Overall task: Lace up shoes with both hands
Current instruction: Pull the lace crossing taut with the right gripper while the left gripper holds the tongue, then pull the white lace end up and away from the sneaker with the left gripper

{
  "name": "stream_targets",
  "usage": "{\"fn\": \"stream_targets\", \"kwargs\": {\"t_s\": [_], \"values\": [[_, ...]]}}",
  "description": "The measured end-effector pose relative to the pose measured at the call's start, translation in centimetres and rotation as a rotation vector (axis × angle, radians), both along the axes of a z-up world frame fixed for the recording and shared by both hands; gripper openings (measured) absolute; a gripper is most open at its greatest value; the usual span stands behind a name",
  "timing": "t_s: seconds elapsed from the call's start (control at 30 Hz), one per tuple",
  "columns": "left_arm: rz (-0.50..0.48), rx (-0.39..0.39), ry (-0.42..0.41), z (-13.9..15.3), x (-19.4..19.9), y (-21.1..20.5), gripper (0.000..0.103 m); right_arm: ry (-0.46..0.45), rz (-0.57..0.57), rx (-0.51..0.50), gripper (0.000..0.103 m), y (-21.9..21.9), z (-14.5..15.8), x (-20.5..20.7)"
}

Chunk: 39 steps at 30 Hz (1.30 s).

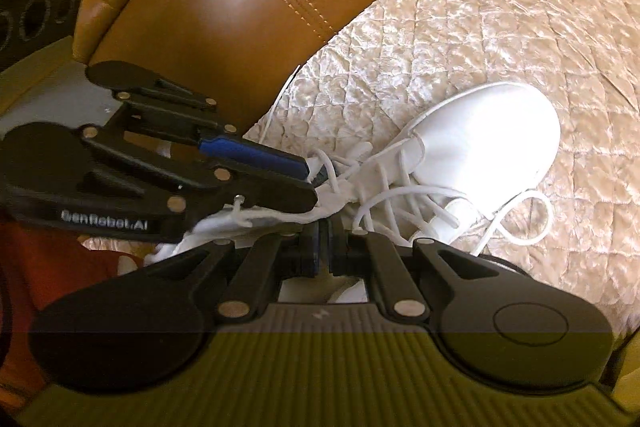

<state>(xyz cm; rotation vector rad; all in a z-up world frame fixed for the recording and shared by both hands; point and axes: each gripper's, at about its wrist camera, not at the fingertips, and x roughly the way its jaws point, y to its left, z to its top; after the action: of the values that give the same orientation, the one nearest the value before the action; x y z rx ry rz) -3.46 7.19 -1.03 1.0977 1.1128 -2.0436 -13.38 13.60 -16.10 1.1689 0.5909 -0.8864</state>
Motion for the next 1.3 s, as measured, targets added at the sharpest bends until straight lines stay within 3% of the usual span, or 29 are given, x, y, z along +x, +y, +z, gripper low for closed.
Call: {"fn": "stream_targets", "kwargs": {"t_s": [0.03, 0.27, 0.4, 0.43, 0.5, 0.53, 0.8, 0.93, 1.03, 1.1, 1.13, 1.17, 1.3], "values": [[0.021, 0.032, 0.020, -0.5, 0.3, -0.3, 0.027, -0.005, -0.006, -0.002, 0.008, 0.2, -0.1, -0.1], [0.171, 0.253, 0.163, -3.7, 2.6, -2.6, 0.029, -0.024, -0.029, -0.016, 0.008, 0.7, -0.4, -0.5], [0.155, 0.254, 0.175, -4.1, 2.6, -2.7, 0.029, -0.026, -0.033, -0.023, 0.008, 0.8, -0.3, -0.4], [0.157, 0.253, 0.175, -4.1, 2.6, -2.7, 0.028, -0.031, -0.035, -0.023, 0.008, 0.8, -0.3, -0.5], [0.166, 0.244, 0.177, -3.8, 2.6, -2.6, 0.006, -0.041, -0.045, -0.022, 0.008, 0.9, -0.4, -0.5], [0.166, 0.223, 0.166, -3.6, 2.5, -2.4, 0.000, -0.044, -0.049, -0.023, 0.008, 0.9, -0.5, -0.6], [0.076, -0.045, 0.031, -0.5, 0.6, -0.4, 0.000, -0.087, -0.113, -0.015, 0.010, 0.4, -0.4, -1.1], [-0.007, -0.265, -0.075, 1.3, -1.0, 1.1, 0.000, -0.089, -0.137, -0.027, 0.011, 0.5, 0.1, -1.5], [0.014, -0.336, -0.113, 1.8, -0.8, 1.0, 0.000, -0.100, -0.160, -0.020, 0.018, 0.4, 0.3, -2.0], [0.037, -0.427, -0.140, 2.8, -0.5, 0.7, 0.000, -0.111, -0.174, -0.044, 0.027, 0.5, 0.5, -2.4], [0.055, -0.436, -0.126, 3.3, -0.3, 0.4, 0.000, -0.116, -0.185, -0.062, 0.039, 0.6, 0.8, -2.6], [0.079, -0.417, -0.095, 3.8, 0.0, -0.1, 0.001, -0.127, -0.199, -0.081, 0.043, 0.6, 1.1, -2.9], [0.124, -0.392, 0.028, 5.7, 0.5, -1.0, 0.000, -0.155, -0.300, -0.168, 0.044, 0.2, 3.1, -5.1]]}}
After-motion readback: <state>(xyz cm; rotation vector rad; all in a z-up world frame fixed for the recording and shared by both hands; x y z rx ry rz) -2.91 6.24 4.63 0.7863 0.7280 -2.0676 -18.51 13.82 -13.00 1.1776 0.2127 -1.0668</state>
